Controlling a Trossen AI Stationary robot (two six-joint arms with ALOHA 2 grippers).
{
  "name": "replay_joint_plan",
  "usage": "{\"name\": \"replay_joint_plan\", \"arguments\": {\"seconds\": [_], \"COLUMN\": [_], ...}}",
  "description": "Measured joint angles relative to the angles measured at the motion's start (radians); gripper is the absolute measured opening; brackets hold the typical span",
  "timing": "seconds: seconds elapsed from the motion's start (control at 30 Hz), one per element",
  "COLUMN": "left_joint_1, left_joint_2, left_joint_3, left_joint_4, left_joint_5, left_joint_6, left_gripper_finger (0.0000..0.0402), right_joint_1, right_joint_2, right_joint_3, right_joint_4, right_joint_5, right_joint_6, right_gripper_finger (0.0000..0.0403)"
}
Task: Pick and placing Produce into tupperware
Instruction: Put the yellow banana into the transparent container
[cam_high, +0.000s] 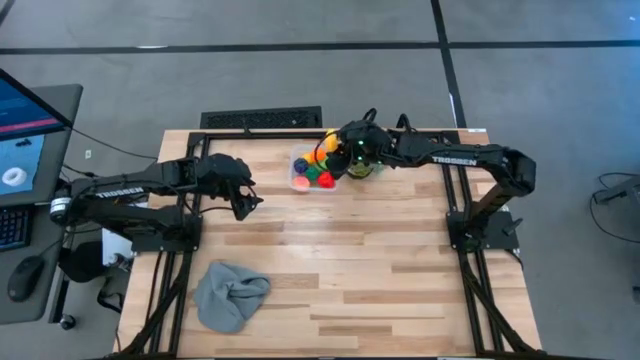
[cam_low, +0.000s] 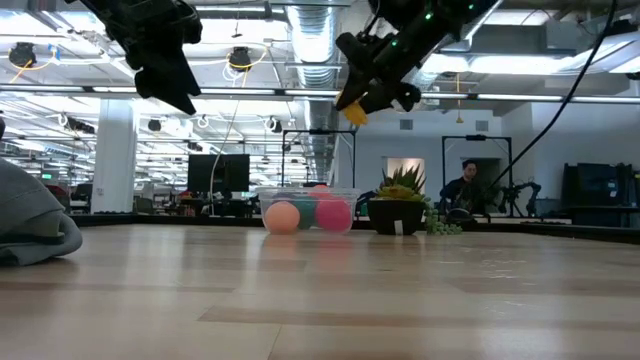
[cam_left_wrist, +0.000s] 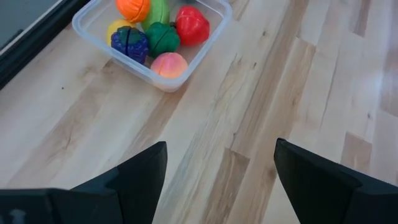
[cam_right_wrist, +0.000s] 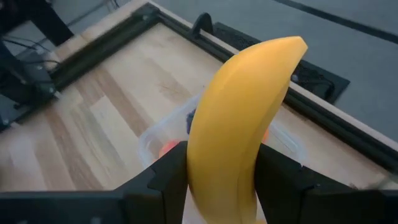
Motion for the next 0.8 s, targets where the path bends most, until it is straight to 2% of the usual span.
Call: {"name": "replay_joint_plan", "arguments": {"seconds": [0.27, 0.5, 0.8], "left_joint_1": [-0.066, -0.125, -0.203], "left_joint_2": [0.0, 0.0, 0.0], "left_joint_3": [0.0, 0.0, 0.0], "left_joint_4": [0.0, -0.002, -0.075], "left_joint_5": [-0.083, -0.152, -0.24], "left_joint_6": [-0.052, -0.087, -0.149], "left_gripper_finger": [0.0284, 0.0284, 0.0284], "right_joint_1": [-0.003, -0.003, -0.003], "right_joint_2": [0.104, 0.223, 0.329], "right_joint_3": [0.025, 0.103, 0.158], "right_joint_4": [0.035, 0.03, -0.001], "right_joint_5": [-0.059, -0.117, -0.123], "right_joint_6": [-0.019, -0.032, -0.045], "right_gripper_finger": [0.0174, 0.0185, 0.0174]}}
